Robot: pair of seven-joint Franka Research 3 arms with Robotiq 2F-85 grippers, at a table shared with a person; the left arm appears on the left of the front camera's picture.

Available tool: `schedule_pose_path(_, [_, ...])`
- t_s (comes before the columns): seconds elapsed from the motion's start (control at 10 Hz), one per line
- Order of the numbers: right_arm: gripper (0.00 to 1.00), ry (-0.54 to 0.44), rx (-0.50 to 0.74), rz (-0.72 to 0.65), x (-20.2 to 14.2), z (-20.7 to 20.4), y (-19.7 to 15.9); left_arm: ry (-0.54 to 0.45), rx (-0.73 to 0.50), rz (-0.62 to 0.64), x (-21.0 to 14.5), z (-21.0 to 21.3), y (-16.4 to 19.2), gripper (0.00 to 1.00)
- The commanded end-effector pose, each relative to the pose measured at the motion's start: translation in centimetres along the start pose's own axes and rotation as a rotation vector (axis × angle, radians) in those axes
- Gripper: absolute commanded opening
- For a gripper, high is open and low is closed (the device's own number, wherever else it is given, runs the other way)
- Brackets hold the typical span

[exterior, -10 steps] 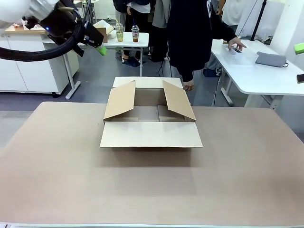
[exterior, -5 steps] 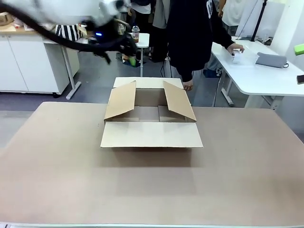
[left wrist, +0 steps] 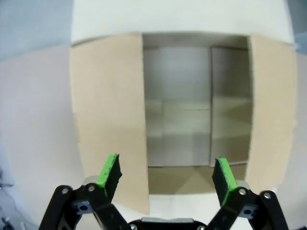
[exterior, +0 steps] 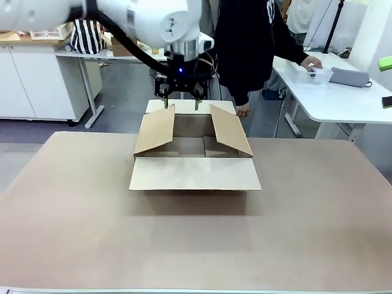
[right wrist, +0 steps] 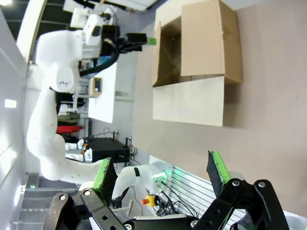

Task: Pack the gift set into the box.
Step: Place both hands on the side flaps of the Package Box and spread them outward.

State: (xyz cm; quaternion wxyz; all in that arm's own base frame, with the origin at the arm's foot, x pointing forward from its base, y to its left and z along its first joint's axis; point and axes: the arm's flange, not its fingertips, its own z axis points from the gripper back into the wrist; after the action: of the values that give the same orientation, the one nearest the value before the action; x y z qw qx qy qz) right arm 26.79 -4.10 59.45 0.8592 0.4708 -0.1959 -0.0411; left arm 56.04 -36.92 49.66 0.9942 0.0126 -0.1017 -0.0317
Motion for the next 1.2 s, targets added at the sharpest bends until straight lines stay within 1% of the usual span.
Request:
schedule_pose_path(0.0, [1.0, -0.002, 0.024, 0.022, 0.2, -0.1, 0.1, 0.051, 0.12, -0.007, 0.6, -1.2, 0.1, 1.0])
schedule_pose_path(0.1, [1.0, -0.002, 0.024, 0.022, 0.2, -0.1, 0.1, 0.061, 0.18, 0.0, 0.0, -2.5, 0.3, 1.0])
schedule_pose_path(0.2, [1.0, -0.002, 0.024, 0.022, 0.2, -0.1, 0.1, 0.024, 0.262, 0.018, -0.5, -3.9, 0.5, 1.0])
schedule_pose_path(0.3, [1.0, -0.002, 0.024, 0.022, 0.2, -0.1, 0.1, 0.05, 0.285, 0.016, -1.0, -5.2, 0.7, 1.0])
schedule_pose_path(0.5, [1.0, -0.002, 0.024, 0.022, 0.2, -0.1, 0.1, 0.057, 0.313, 0.058, -1.3, -6.9, 1.5, 1.0])
schedule_pose_path(0.6, [1.0, -0.002, 0.024, 0.022, 0.2, -0.1, 0.1, 0.06, 0.31, 0.051, -1.3, -7.3, 1.4, 1.0])
schedule_pose_path(0.8, [1.0, -0.002, 0.024, 0.022, 0.2, -0.1, 0.1, 0.059, 0.327, 0.043, -1.3, -7.7, 1.5, 1.0])
schedule_pose_path(1.1, [1.0, -0.002, 0.024, 0.022, 0.2, -0.1, 0.1, 0.041, 0.367, 0.057, -1.4, -7.5, 2.5, 1.0])
